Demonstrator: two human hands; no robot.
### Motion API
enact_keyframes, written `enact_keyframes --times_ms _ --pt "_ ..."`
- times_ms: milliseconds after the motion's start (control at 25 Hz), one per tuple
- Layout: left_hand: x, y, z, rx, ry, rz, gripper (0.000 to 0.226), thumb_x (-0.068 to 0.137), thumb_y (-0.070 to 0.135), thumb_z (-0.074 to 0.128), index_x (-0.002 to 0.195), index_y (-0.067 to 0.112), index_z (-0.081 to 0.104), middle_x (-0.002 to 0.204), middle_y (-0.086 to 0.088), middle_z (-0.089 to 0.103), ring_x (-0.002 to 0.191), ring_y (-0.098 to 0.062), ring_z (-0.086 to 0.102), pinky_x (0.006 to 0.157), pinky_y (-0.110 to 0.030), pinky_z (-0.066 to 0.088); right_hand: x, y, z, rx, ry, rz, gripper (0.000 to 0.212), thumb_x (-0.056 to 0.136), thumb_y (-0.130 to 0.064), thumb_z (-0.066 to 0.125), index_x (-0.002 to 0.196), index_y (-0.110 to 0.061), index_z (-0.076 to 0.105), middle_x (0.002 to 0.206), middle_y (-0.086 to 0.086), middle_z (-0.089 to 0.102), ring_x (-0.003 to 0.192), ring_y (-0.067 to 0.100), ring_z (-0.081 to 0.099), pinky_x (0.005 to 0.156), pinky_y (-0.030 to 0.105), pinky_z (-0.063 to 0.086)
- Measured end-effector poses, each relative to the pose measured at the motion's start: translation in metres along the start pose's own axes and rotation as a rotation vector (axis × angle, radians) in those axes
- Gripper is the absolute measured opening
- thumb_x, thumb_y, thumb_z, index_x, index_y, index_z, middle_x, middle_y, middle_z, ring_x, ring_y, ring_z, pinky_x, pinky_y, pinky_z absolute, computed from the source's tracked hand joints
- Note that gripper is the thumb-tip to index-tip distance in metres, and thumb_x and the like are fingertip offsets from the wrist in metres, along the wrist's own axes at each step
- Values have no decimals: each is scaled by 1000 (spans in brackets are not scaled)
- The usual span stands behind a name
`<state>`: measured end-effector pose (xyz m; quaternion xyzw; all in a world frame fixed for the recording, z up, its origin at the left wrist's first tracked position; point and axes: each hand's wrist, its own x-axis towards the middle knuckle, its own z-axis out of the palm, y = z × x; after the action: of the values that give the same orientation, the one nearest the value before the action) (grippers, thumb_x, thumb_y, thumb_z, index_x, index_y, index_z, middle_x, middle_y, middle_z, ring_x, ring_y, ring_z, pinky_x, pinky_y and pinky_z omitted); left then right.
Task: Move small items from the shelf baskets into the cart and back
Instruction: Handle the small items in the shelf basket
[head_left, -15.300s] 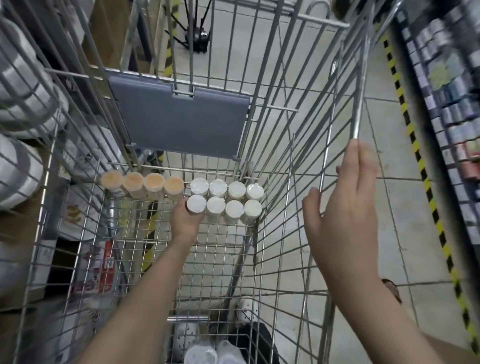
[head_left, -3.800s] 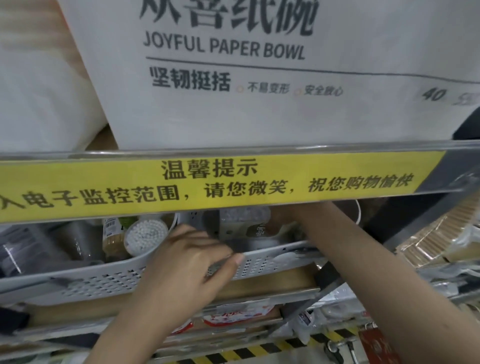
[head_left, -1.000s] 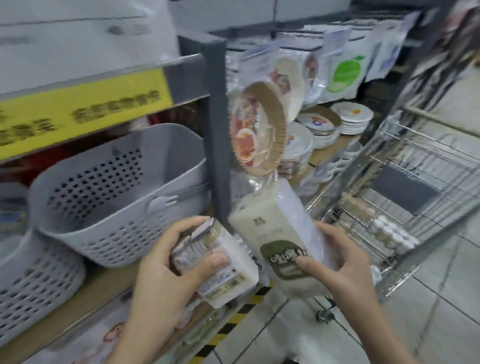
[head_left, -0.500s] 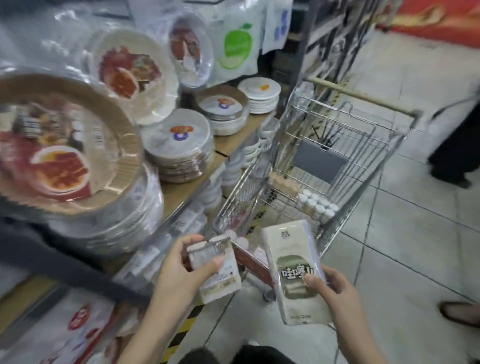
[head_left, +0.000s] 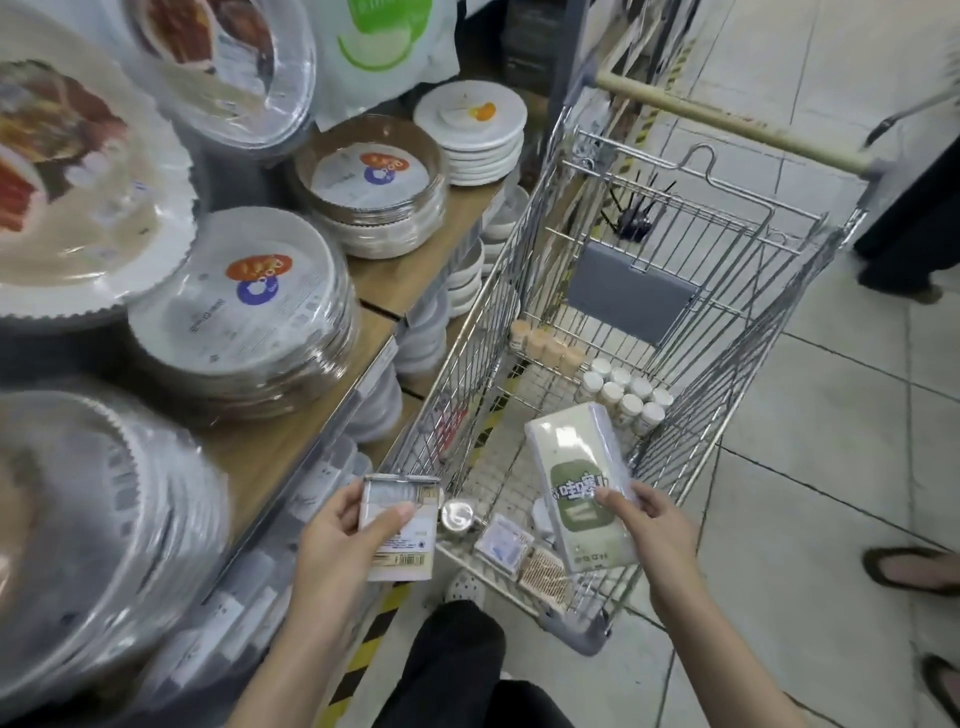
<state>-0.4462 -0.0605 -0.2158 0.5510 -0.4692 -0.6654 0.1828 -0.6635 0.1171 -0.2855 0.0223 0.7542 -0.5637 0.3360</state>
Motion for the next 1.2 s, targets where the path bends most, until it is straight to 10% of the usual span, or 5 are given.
enact_keyframes --times_ms 400,680,1200 --pt "141 1 56 89 -95 -40 35 75 7 74 106 15 59 93 -3 72 73 -17 71 52 -21 53 157 53 112 96 -34 393 48 79 -27 74 114 1 58 94 14 69 68 25 67 49 24 50" --pt "197 -46 68 83 -124 -108 55 60 29 80 110 25 60 103 1 71 95 -26 67 86 -52 53 218 107 170 129 -52 509 59 78 -36 73 119 2 52 109 18 64 88 31 66 67 35 55" --pt "217 -86 60 115 -244 -111 49 66 11 82 106 25 59 93 9 73 82 -8 70 64 -20 53 268 147 219 124 -90 588 45 89 -32 64 120 -2 50 115 17 61 85 27 65 51 27 53"
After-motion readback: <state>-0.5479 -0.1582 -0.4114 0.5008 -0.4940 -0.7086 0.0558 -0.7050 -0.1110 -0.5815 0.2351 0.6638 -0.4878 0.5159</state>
